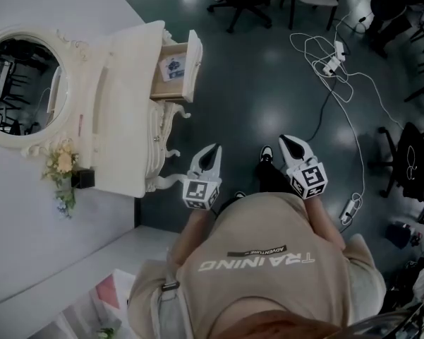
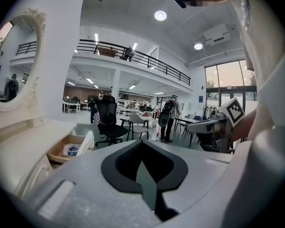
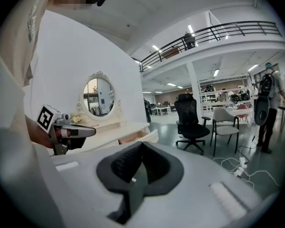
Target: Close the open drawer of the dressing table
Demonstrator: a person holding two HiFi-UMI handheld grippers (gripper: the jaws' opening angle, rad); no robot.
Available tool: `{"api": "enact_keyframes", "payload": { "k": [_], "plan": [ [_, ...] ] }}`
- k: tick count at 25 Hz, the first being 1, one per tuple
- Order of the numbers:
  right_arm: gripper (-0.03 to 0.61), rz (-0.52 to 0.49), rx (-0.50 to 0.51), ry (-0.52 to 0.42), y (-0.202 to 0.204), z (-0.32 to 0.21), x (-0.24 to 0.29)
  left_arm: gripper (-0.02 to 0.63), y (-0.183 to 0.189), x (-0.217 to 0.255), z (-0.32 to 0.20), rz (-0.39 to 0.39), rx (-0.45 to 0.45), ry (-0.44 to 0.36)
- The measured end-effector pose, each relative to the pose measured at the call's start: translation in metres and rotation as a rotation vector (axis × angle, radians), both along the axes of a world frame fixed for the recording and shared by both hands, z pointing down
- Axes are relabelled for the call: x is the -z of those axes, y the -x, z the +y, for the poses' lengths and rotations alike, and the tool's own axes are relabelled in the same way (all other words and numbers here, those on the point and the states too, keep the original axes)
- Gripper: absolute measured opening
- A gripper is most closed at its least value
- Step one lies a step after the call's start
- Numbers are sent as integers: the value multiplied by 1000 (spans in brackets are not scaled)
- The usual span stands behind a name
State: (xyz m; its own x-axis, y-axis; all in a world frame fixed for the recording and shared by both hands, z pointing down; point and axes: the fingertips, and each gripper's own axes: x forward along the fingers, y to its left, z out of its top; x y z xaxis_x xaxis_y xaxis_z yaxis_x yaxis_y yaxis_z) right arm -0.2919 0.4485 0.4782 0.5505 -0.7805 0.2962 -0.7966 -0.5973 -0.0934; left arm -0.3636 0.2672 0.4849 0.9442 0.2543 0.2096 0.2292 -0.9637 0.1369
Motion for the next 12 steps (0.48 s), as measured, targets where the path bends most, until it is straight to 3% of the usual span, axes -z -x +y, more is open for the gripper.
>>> {"api": "enact_keyframes", "payload": {
  "k": [12],
  "plan": [
    [5,-10,184,-8,-203,-9,3,0,-186,19,5,-29,156,-30]
  ]
}}
